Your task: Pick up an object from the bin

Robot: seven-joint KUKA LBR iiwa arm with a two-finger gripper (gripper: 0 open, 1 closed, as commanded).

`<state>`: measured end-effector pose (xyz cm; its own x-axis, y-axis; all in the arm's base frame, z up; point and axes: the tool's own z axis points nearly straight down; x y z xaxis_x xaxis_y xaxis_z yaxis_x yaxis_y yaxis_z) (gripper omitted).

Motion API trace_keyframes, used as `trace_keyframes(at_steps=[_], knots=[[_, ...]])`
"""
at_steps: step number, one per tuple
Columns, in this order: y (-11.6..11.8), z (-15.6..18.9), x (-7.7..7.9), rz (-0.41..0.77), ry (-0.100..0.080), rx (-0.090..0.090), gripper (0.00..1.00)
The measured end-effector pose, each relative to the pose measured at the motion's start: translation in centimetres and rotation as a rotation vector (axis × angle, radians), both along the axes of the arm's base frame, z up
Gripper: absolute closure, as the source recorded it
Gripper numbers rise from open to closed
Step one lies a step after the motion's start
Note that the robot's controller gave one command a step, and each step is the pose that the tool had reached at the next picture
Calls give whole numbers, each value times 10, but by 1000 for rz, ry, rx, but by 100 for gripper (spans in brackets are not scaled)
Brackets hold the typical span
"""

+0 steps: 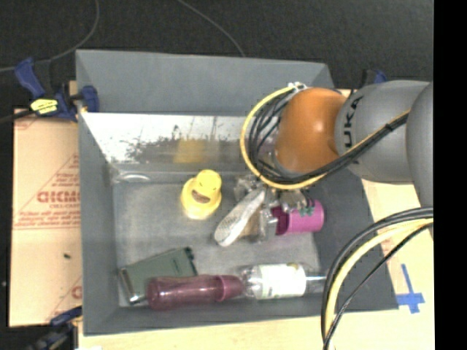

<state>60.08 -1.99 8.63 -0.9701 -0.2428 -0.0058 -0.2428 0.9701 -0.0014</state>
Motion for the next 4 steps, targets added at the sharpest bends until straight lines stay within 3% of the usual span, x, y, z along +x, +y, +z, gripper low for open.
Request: trace_keyframes(at_steps=[1,2,3,4], knots=[[2,61,17,54,-7,-1,0],[2,13,-5,385,1,-2,0],[-3,-13,24,587,-18,-8,0],[-1,-14,3,643,-5,-5,100]])
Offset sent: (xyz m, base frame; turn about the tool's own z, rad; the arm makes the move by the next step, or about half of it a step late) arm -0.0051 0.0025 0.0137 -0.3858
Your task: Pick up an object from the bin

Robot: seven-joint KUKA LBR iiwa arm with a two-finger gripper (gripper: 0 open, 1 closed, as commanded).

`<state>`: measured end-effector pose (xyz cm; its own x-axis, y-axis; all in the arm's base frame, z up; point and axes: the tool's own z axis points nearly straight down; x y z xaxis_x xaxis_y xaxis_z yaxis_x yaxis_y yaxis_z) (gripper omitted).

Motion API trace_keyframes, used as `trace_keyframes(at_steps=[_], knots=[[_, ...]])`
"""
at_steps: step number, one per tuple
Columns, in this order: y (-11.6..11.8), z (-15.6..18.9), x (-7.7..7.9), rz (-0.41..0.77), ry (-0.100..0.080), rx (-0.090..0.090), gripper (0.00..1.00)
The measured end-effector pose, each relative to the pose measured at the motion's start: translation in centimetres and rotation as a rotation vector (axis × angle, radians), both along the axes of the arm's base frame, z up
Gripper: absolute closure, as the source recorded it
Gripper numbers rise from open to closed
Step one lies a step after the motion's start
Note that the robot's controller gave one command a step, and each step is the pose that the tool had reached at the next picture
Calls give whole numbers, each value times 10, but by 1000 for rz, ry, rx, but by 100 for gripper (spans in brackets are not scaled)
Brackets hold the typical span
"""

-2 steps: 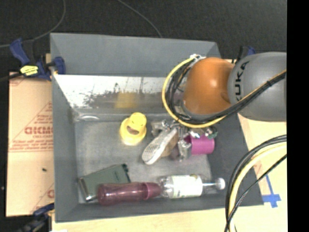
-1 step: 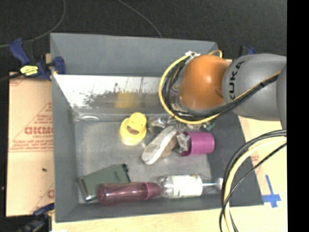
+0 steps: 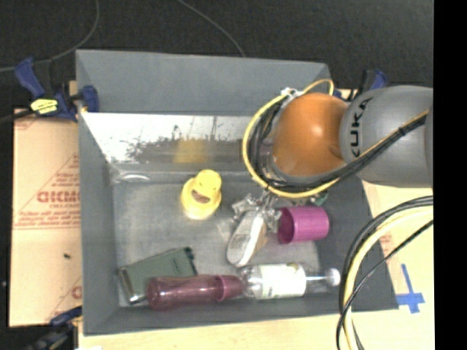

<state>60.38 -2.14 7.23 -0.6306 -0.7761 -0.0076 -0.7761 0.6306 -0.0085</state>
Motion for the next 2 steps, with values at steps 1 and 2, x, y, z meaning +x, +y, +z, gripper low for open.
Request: trace_keyframes(at_steps=[1,2], knots=[[0,0,0,-1,0,0,100],[0,2,0,-2,0,1,100]])
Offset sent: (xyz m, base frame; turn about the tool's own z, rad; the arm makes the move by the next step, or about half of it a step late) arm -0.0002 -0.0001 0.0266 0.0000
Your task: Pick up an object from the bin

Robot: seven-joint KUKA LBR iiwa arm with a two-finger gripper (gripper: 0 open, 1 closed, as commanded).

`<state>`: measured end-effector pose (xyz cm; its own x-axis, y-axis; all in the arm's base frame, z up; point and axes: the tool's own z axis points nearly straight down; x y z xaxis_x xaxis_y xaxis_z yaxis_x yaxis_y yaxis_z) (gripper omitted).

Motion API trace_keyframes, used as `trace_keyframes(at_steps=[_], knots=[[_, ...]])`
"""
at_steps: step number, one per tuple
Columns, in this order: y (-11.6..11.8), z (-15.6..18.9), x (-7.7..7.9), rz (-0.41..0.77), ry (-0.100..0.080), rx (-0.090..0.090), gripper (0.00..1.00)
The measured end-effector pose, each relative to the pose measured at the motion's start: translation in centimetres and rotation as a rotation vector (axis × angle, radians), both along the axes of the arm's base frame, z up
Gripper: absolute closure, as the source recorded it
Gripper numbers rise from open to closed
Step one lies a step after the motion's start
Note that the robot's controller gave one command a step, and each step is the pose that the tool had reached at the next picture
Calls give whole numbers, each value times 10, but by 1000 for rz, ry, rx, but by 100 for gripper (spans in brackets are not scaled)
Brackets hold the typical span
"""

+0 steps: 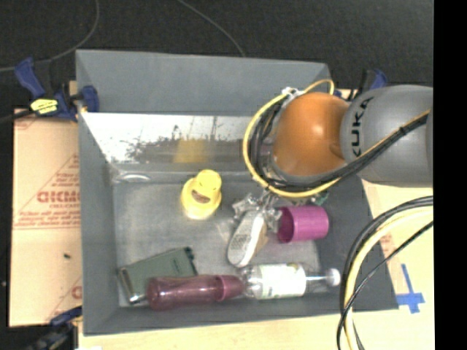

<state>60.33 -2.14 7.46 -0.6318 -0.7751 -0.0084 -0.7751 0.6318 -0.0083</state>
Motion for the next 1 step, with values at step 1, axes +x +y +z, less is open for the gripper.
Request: trace_keyframes(at_steps=[1], knots=[[0,8,0,-1,0,0,100]])
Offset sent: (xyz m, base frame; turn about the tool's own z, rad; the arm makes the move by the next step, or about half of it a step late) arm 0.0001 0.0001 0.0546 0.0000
